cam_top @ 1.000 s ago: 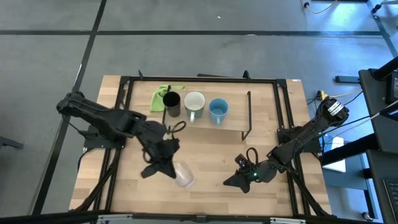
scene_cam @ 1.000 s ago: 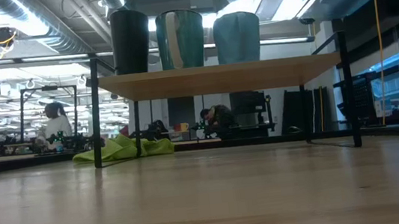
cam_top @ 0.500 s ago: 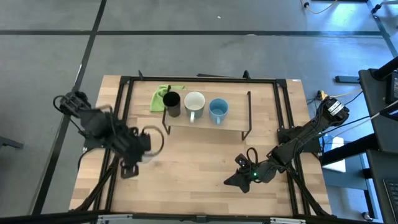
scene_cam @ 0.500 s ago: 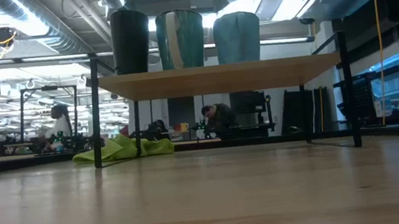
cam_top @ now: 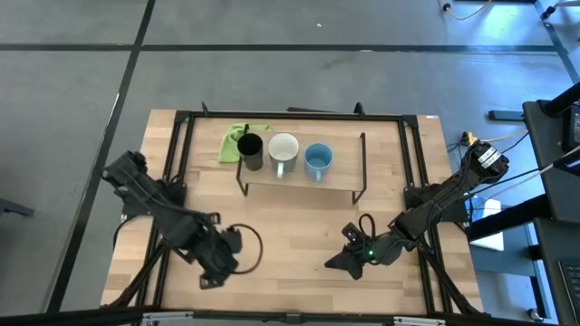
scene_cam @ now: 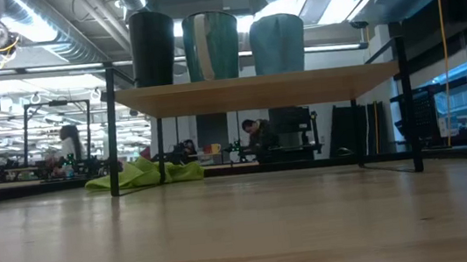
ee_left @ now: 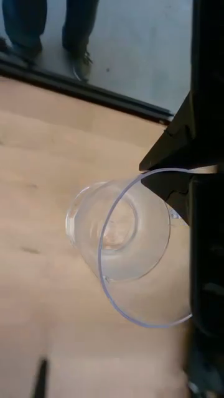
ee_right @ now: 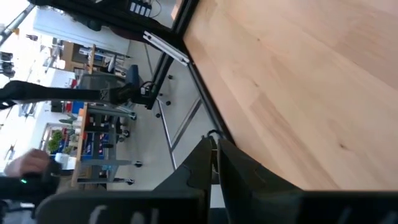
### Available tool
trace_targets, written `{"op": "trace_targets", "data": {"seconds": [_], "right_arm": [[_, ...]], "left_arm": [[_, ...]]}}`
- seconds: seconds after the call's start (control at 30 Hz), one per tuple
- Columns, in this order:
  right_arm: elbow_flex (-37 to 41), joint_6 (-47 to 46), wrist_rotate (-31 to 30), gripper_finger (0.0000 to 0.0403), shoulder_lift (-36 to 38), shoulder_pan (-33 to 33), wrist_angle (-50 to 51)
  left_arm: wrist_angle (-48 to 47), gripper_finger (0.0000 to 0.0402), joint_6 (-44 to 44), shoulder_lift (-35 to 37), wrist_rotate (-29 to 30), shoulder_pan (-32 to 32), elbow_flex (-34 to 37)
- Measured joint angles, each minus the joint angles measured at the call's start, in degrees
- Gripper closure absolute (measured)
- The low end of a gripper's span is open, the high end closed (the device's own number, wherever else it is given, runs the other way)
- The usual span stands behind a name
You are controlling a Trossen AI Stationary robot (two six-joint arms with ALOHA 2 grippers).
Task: Stack small to large cups/mugs on shelf
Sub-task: Put the transparent mug on the shelf
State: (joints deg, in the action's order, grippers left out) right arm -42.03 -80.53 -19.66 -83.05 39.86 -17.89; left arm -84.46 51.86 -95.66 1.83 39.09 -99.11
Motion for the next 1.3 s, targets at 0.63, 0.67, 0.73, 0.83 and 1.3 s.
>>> {"op": "trace_targets", "data": {"seconds": [0.63, 0.67, 0.73, 0.83, 1.3], "right_arm": [[-11.1, 4.8, -3.7, 0.0373, 0.0, -0.6, 9.1], [-11.6, 5.8, -3.9, 0.0373, 0.0, -0.6, 9.3], [-12.4, 6.5, -3.9, 0.0373, 0.0, -0.7, 10.0], [-13.3, 6.7, -4.0, 0.0373, 0.0, -0.6, 12.3], [-13.7, 1.0, -4.8, 0.0373, 0.0, -3.2, 15.7]], "left_arm": [[7.8, 0.0401, -2.5, -12.9, -4.4, -1.9, 0.0], [7.8, 0.0401, -2.4, -13.4, -4.3, -1.8, 0.0], [7.6, 0.0401, -1.7, -14.1, -4.2, -1.5, 0.0], [7.6, 0.0401, 1.0, -15.0, -3.4, -1.3, 0.0], [12.5, 0.0401, 27.7, -15.7, -4.4, -6.0, 0.0]]}}
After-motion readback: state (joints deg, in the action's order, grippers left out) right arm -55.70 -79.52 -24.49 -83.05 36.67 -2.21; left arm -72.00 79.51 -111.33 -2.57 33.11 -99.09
